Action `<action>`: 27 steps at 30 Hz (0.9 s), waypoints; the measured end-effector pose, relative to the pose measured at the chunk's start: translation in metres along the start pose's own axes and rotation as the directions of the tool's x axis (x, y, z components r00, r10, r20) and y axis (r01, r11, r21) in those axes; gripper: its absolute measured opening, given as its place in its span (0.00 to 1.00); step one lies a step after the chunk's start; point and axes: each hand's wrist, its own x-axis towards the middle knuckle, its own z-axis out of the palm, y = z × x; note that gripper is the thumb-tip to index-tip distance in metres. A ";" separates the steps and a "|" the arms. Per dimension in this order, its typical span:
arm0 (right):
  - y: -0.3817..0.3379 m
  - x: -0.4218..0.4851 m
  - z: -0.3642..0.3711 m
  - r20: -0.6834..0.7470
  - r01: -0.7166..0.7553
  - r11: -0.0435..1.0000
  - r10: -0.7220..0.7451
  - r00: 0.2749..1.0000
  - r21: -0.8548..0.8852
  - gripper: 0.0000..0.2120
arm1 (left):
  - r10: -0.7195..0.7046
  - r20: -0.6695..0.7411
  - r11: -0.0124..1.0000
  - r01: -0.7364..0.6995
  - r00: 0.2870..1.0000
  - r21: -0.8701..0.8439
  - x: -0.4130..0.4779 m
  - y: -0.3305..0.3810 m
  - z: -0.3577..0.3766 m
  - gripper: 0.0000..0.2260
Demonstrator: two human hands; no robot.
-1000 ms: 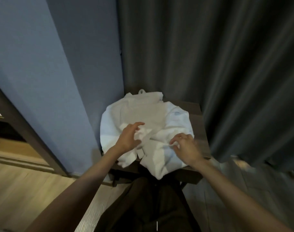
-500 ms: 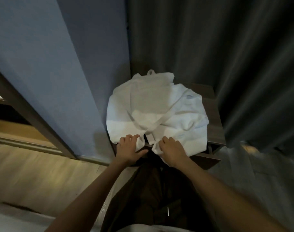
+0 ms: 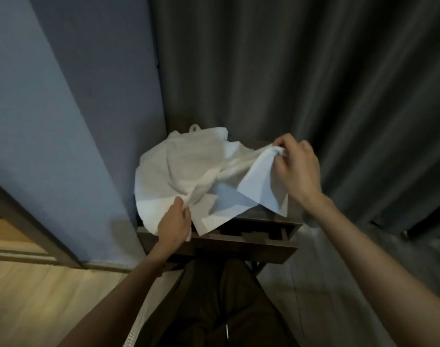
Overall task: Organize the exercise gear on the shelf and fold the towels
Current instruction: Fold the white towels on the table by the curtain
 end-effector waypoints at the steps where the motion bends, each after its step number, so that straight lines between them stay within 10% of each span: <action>1: 0.001 0.006 -0.002 -0.047 -0.030 0.999 0.032 0.998 0.043 0.07 | 0.008 -0.032 0.993 -0.012 0.999 -0.113 0.007 0.007 -0.010 0.06; 6: 0.023 0.004 0.018 0.136 -0.179 0.982 0.186 0.973 -0.059 0.09 | 0.052 -0.177 0.879 -0.130 0.983 -0.458 0.042 0.050 -0.071 0.08; 12: 0.057 -0.043 0.040 0.604 -0.043 0.966 0.194 0.773 -0.255 0.08 | 0.144 0.076 0.873 -0.090 0.987 -0.478 0.042 0.059 -0.083 0.23; 15: 0.055 -0.049 0.038 0.528 0.000 0.966 0.141 0.837 -0.257 0.05 | 0.170 0.170 0.882 -0.073 0.971 -0.465 0.034 0.053 -0.074 0.26; 19: 0.028 -0.026 0.019 0.366 -0.093 0.982 0.028 0.930 0.163 0.04 | -0.084 0.302 0.757 0.258 0.950 -0.600 0.037 0.059 -0.082 0.18; 24: -0.010 0.001 -0.003 0.137 0.087 0.919 -0.150 0.979 0.385 0.06 | -0.005 0.205 0.798 0.127 0.979 -0.590 0.039 0.078 -0.099 0.15; 27: -0.026 0.001 -0.001 0.078 0.075 0.918 -0.114 0.990 0.388 0.06 | -0.071 0.296 0.589 0.279 0.953 -0.758 0.035 0.093 -0.107 0.12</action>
